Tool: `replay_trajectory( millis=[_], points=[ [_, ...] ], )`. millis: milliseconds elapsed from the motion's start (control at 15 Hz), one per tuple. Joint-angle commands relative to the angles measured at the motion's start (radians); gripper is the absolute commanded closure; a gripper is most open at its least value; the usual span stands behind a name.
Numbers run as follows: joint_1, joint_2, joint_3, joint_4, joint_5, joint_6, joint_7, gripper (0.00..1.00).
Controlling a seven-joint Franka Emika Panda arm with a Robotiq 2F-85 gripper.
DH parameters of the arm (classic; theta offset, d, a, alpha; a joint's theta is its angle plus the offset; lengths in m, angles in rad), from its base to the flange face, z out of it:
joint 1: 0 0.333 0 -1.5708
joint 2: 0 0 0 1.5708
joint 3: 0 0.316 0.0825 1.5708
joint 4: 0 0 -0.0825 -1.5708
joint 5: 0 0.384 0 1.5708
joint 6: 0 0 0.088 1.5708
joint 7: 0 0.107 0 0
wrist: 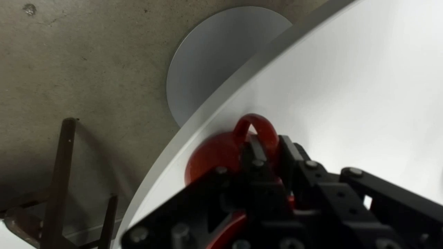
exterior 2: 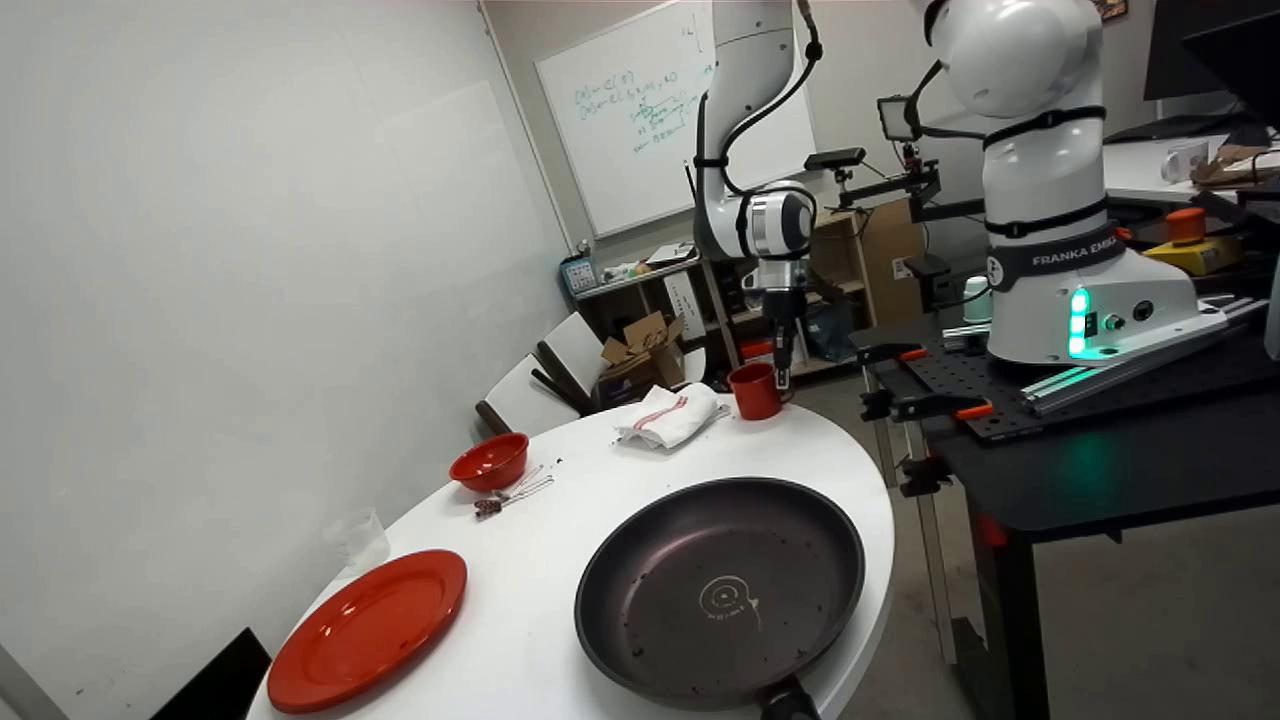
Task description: Move the cup at the edge of the table
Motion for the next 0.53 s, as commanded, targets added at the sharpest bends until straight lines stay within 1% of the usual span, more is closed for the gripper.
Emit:
replay_trajectory(
  millis=[0, 67, 267, 333, 467],
  points=[
    [0.011, -0.013, 0.002, -0.008, 0.003, 0.023, 0.005, 0.95],
    [0.012, -0.013, 0.002, -0.008, 0.003, 0.023, 0.006, 0.66],
    [0.012, -0.013, 0.002, -0.009, 0.004, 0.024, 0.007, 0.46],
    [0.012, -0.013, 0.002, -0.009, 0.004, 0.024, 0.007, 0.38],
    [0.012, -0.013, 0.002, -0.009, 0.004, 0.024, 0.006, 0.25]
  ],
)
